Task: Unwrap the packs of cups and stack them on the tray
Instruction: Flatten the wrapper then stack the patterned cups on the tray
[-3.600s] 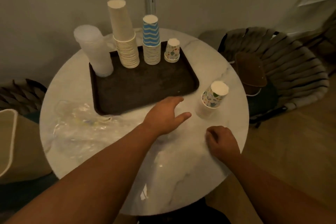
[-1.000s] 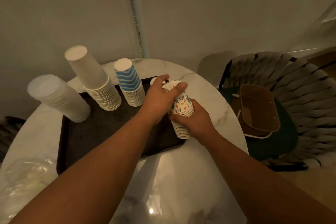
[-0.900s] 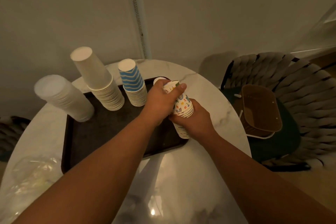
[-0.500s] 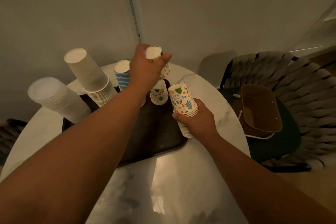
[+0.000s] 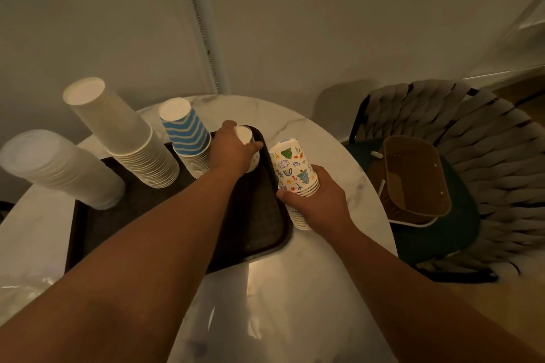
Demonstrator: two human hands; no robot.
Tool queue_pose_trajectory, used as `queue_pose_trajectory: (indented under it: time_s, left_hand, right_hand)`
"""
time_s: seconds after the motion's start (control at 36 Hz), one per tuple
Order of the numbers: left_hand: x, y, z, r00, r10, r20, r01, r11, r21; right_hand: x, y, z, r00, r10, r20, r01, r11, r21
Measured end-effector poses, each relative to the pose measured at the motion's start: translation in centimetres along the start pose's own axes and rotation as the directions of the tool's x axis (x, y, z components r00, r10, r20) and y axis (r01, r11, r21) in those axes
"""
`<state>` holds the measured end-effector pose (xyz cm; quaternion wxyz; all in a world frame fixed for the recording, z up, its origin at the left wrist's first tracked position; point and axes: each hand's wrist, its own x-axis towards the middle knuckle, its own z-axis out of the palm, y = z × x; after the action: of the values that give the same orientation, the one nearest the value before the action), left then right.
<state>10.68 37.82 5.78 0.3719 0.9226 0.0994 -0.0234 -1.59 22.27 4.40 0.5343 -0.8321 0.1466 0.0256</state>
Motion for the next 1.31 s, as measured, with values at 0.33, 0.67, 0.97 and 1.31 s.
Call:
queue_pose_trajectory:
  time_s: [0.33,0.67,0.97,1.31]
  left_hand:
    - [-5.4,1.8,-1.9,0.98,0.159,-0.116,-0.19,0.915,-0.356]
    - [-7.6,1.2,-3.5,0.971,0.043,0.234,0.069,0.892,-0.447]
    - [-5.1,4.6,-6.5,0.979,0.102,-0.179,-0.169,0.892,-0.418]
    - [-1.3,2.1,-2.3,0.992,0.089,-0.089,-0.098,0.991,-0.096]
  right_hand:
    - [-0.3,-0.4,1.0,0.994,0.069,0.079,-0.083,0.978,0.192]
    - [-2.3,-2.6,2.6,0.994,0.001,0.105,-0.016,0.99,0.141]
    - [-2.2,-2.0,1.3,1.0,0.021,0.013,-0.022,0.998,0.065]
    - [-1.1,-0.4,-0.3,0.999,0.043,0.029,-0.045,0.997,0.056]
